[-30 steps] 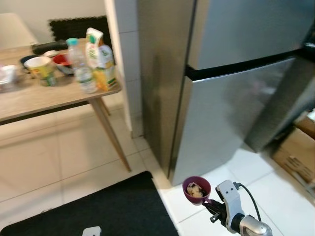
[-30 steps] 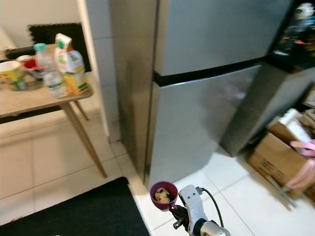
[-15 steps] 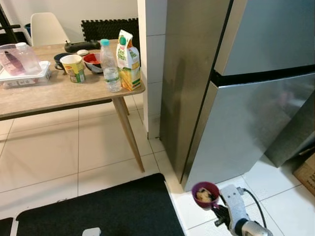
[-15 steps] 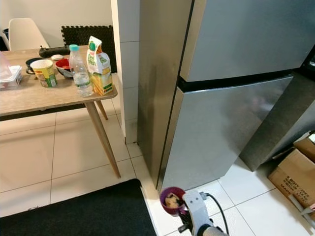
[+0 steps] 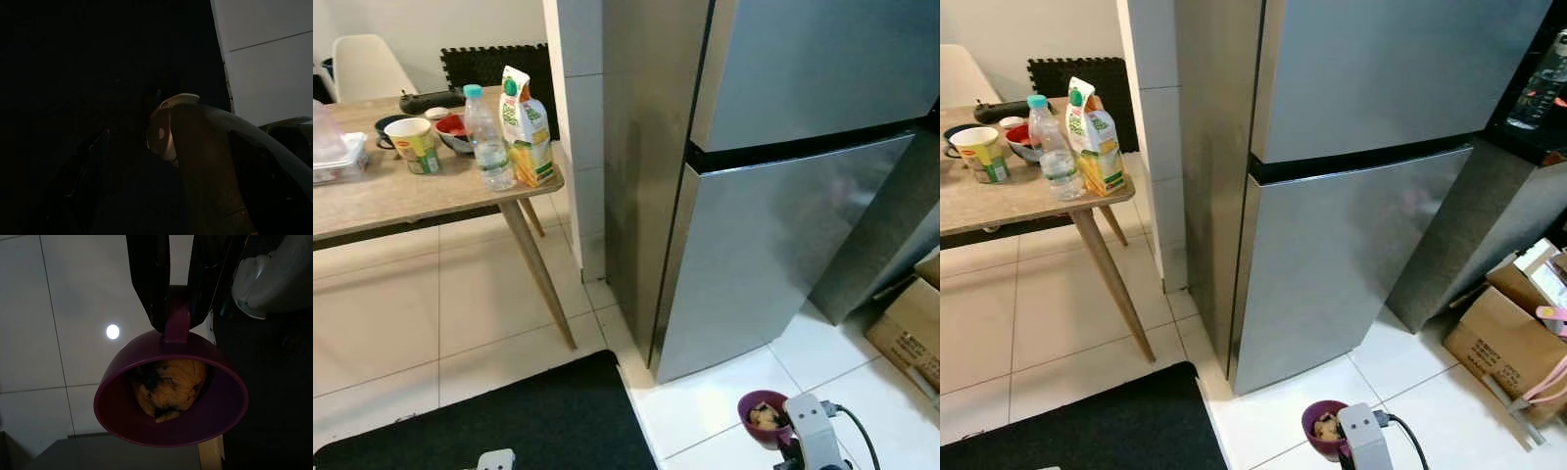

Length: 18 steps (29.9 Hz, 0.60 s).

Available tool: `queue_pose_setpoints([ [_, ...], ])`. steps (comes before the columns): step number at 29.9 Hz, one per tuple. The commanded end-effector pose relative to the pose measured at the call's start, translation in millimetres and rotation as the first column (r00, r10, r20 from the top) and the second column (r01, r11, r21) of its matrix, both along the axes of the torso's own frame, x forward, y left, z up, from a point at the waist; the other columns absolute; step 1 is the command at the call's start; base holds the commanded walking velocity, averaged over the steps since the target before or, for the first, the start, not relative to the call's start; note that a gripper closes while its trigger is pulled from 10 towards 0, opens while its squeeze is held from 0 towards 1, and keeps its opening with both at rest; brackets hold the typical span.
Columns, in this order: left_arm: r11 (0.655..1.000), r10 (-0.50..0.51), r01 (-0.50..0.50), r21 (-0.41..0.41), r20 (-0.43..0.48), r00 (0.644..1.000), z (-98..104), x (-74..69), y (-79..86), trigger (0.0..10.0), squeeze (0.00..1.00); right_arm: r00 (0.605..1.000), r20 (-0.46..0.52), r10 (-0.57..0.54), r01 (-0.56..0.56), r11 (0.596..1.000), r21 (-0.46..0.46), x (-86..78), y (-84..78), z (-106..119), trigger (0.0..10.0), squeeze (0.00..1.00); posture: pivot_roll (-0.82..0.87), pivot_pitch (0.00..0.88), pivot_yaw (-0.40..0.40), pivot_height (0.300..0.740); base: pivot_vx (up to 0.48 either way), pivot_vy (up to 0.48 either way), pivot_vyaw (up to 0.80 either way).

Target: Restocking fridge

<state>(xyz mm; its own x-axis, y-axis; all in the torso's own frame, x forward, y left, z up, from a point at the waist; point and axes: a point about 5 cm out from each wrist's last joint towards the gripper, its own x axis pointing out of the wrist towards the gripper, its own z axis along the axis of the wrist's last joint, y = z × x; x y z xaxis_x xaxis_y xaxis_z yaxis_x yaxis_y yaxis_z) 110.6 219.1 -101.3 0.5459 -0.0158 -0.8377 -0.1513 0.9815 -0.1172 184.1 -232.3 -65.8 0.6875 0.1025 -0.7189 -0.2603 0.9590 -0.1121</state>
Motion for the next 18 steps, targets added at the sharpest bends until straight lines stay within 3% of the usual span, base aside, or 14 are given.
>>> queue_pose_setpoints([
  [1, 1.0, -0.013, 0.012, -0.014, -0.019, 1.0, -2.3, -4.6, -4.8, 10.0, 0.0, 1.0, 0.005, -0.015, 0.015, 1.0, -0.006, 1.3, -0.9, 0.6, 10.0, 0.0, -0.06, 0.0, -0.06, 0.74, 0.0, -0.304, 0.0],
  [7, 1.0, -0.015, 0.014, -0.013, -0.022, 1.0, -2.5, -4.7, -5.1, 10.0, 0.0, 1.0, 0.005, -0.019, 0.019, 1.0, -0.007, 1.1, -0.4, 0.3, 10.0, 0.0, -0.06, 0.0, -0.061, 0.74, 0.0, -0.469, 0.0],
  [12, 1.0, -0.008, 0.008, 0.017, -0.034, 0.999, -2.8, -4.5, -3.8, 10.0, 0.0, 1.0, 0.002, -0.02, 0.02, 1.0, -0.008, 0.1, -0.3, -0.3, 10.0, 0.0, -0.06, 0.0, -0.059, 0.74, 0.0, 0.0, 0.0],
  [18, 1.0, 0.006, -0.006, -0.003, -0.027, 1.0, -2.7, -4.3, -4.7, 10.0, 0.0, 1.0, -0.003, -0.021, 0.021, 1.0, -0.01, -1.5, -0.5, -1.1, 10.0, 0.0, -0.06, 0.0, -0.06, 0.74, 0.0, 0.0, 0.0],
])
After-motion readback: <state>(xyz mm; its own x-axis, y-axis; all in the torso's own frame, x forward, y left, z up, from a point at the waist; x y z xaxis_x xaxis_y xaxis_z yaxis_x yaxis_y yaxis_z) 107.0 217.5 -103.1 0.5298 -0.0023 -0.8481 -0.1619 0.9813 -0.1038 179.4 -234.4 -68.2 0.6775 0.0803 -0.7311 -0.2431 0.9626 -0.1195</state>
